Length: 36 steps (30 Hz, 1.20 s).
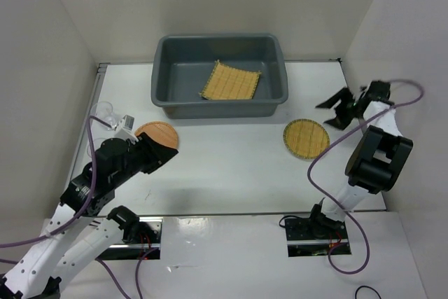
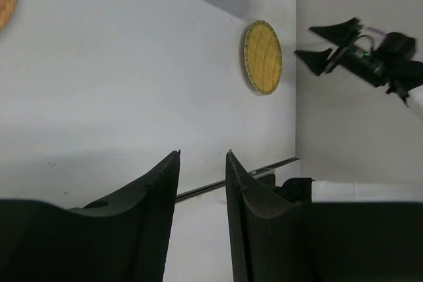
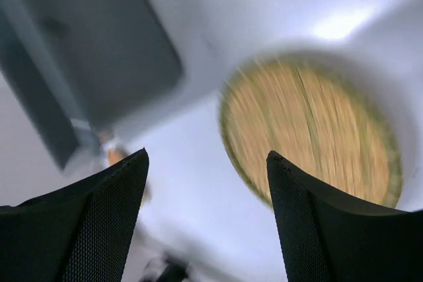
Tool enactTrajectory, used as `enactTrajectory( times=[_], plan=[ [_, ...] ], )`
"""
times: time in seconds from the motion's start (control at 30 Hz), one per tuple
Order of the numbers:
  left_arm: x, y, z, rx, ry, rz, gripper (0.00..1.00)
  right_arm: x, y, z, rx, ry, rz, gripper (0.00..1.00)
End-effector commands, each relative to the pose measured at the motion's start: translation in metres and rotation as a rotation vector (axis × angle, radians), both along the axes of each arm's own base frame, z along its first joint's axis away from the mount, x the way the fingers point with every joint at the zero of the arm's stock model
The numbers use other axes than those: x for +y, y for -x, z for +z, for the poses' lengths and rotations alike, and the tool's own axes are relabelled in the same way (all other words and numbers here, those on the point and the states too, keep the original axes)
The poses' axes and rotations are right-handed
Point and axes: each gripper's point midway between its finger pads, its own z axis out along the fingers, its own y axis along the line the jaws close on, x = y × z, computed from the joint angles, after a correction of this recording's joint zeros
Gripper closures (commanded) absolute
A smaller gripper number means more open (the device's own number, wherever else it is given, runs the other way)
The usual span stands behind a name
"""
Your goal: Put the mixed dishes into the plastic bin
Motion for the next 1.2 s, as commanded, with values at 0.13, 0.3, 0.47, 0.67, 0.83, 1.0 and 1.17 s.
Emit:
enactTrajectory(
  times=[0.13, 0.3, 0.47, 0.67, 0.83, 1.0, 1.17],
  plan=[
    [-0.017, -0.007, -0.002, 0.023, 0.001, -0.073, 0.57, 0.039, 0.044, -0.038, 0.125, -0.172, -0.017, 0.23],
    [-0.015, -0.003, 0.003, 0.018, 0.026, -0.065, 0.57, 0.014, 0.053, -0.05, 0.194, -0.031, -0.141, 0.23],
    [-0.012, 0.002, 0.003, 0.02, 0.056, -0.043, 0.56, -0.014, 0.059, -0.041, 0.23, 0.239, -0.202, 0.23],
    [-0.008, 0.003, 0.001, 0.023, 0.058, -0.022, 0.52, -0.018, 0.084, -0.062, 0.342, 0.302, -0.202, 0.23],
    [-0.004, 0.006, 0.001, 0.021, 0.054, -0.012, 0.51, -0.019, 0.095, -0.08, 0.411, 0.314, -0.195, 0.23],
    [0.0, 0.006, 0.005, 0.014, 0.061, 0.009, 0.49, -0.023, 0.102, -0.09, 0.45, 0.329, -0.168, 0.22],
    [0.0, 0.007, 0.007, 0.009, 0.074, 0.012, 0.49, -0.008, 0.105, -0.12, 0.498, 0.168, -0.064, 0.18]
  ],
)
